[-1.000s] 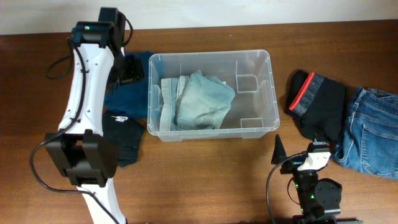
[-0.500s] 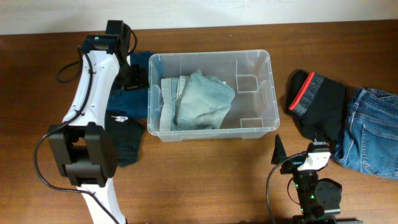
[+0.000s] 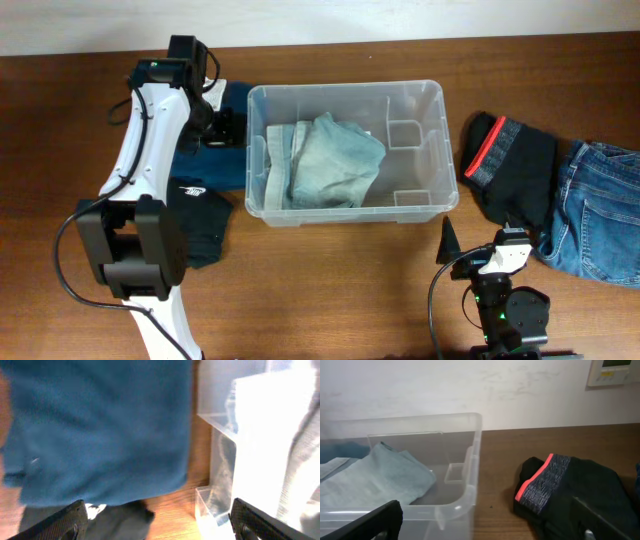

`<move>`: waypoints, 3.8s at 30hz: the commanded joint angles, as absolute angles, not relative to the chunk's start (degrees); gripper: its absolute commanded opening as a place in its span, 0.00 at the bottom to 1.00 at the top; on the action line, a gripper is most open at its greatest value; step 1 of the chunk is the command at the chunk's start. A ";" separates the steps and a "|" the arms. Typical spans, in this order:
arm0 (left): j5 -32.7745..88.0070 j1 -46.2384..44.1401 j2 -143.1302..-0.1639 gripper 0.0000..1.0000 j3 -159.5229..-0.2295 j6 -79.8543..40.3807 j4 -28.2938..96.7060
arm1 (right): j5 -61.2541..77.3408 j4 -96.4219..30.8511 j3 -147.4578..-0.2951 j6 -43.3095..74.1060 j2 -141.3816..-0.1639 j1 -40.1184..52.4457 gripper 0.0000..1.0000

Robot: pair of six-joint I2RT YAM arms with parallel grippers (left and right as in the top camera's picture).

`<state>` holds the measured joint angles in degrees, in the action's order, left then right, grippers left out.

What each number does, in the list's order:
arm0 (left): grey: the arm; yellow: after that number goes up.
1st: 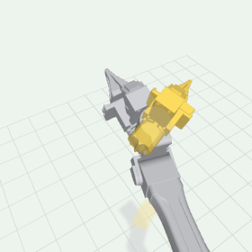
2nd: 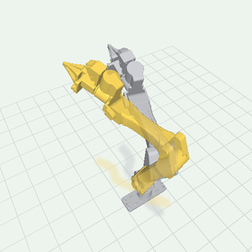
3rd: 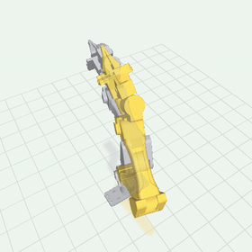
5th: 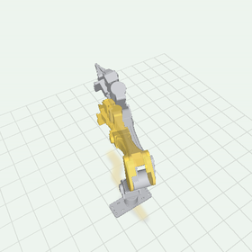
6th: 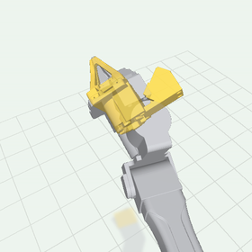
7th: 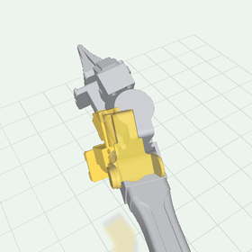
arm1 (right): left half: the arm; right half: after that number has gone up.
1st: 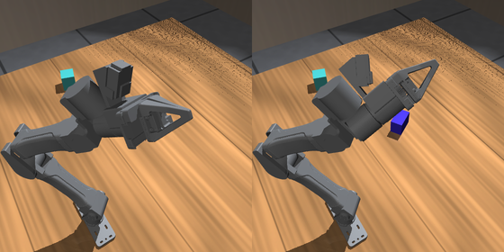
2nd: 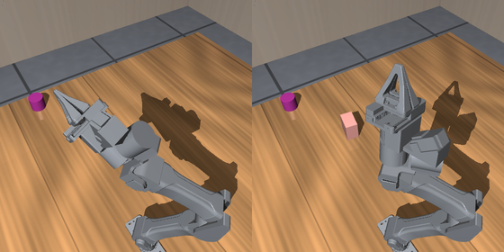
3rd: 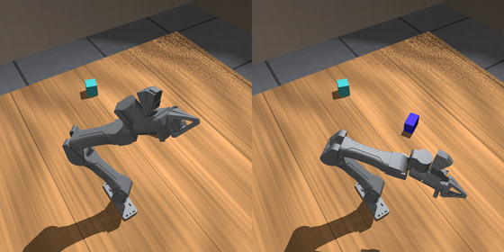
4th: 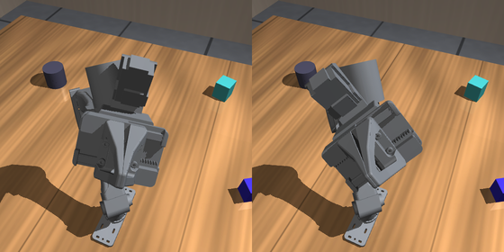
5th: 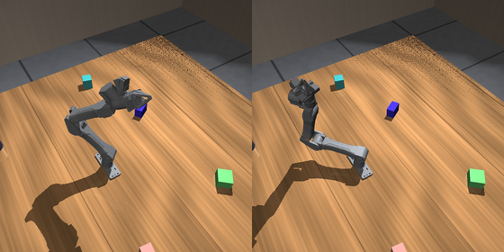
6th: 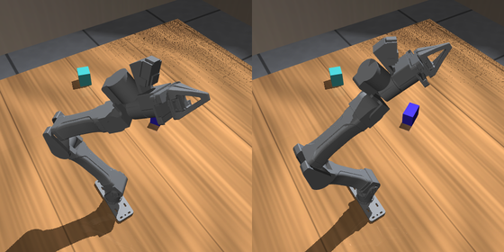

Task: Pack container
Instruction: 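Move the left gripper back over the teal shirt on the left, then lower the left gripper and grasp the teal shirt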

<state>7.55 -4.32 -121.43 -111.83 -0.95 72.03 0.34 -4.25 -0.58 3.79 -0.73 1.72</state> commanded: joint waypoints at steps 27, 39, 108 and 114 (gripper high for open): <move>-1.50 -4.27 -122.17 0.99 -111.20 -4.34 56.99 | 0.86 -4.54 -0.32 3.42 -0.36 1.87 0.98; -3.01 -3.84 -129.05 0.99 -111.20 -4.27 54.87 | 0.86 -4.54 -0.32 3.42 -0.36 1.87 0.98; -2.85 -2.94 -142.39 0.01 -134.15 -4.14 74.30 | 0.86 -4.54 -0.32 3.42 -0.36 1.87 0.98; -2.85 -2.94 -142.39 0.01 -142.32 -5.63 78.46 | 0.86 -4.54 -0.32 3.42 -0.36 1.87 0.98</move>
